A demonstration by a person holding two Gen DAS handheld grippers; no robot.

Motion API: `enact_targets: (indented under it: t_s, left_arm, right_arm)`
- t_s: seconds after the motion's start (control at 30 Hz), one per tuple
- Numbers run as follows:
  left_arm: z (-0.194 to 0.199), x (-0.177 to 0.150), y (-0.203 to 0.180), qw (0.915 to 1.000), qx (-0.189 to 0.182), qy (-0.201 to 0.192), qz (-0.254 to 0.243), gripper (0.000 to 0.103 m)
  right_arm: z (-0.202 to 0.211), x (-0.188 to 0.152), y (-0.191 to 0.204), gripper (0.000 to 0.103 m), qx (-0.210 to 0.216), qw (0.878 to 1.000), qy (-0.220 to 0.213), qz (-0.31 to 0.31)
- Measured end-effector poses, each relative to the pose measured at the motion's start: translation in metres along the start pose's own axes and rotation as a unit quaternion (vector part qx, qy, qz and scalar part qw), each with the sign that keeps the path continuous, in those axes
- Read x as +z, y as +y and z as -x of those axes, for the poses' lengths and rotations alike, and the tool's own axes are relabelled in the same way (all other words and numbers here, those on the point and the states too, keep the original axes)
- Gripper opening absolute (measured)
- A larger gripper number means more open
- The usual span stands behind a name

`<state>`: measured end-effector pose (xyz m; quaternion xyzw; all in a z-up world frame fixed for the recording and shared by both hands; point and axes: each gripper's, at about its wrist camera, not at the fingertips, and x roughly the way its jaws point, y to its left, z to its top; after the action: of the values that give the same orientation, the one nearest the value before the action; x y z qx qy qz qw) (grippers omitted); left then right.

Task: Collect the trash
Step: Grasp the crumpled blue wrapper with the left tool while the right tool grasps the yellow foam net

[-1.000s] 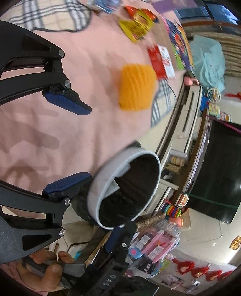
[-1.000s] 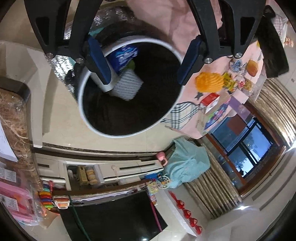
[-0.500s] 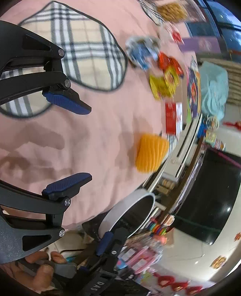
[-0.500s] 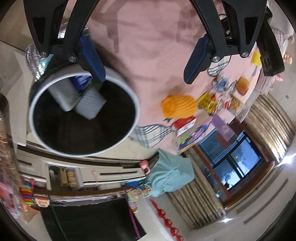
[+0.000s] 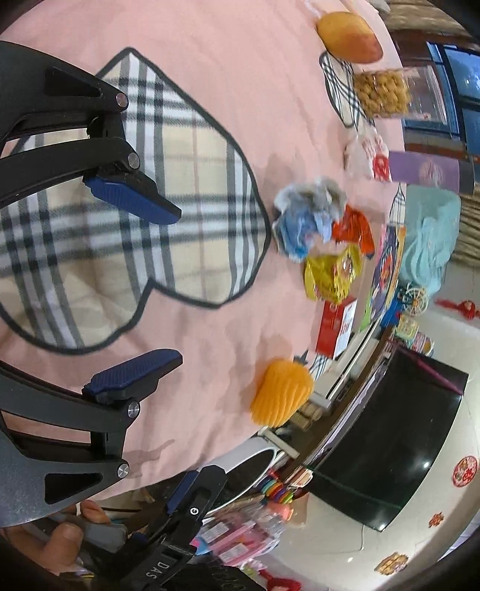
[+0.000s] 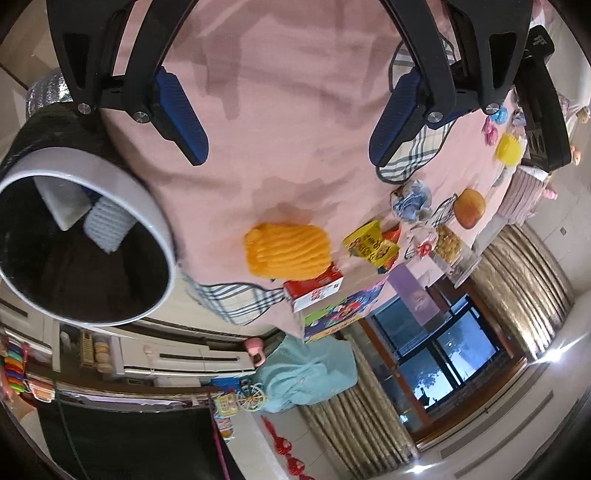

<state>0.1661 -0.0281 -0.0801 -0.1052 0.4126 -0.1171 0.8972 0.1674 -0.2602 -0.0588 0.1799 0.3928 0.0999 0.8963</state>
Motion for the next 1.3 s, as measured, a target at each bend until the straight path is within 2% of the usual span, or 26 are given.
enact_targets:
  t_s: [0.57,0.9,1.3]
  left_arm:
    - [-0.008,0.014,0.026,0.9994,0.025,-0.003,0.025,0.075]
    - [-0.026,0.045,0.033,0.9985,0.047,-0.002,0.026,0.076]
    - [-0.056,0.083,0.043,0.9978,0.055,-0.007,0.036,0.076]
  right_arm:
    - [-0.030,0.007,0.013,0.091,-0.003,1.000,0.011,0.018]
    - [-0.050,0.027,0.008,0.091,-0.014,1.000,0.009,0.020]
    - [-0.085,0.052,0.009,0.090,-0.031,0.999,0.019,0.036]
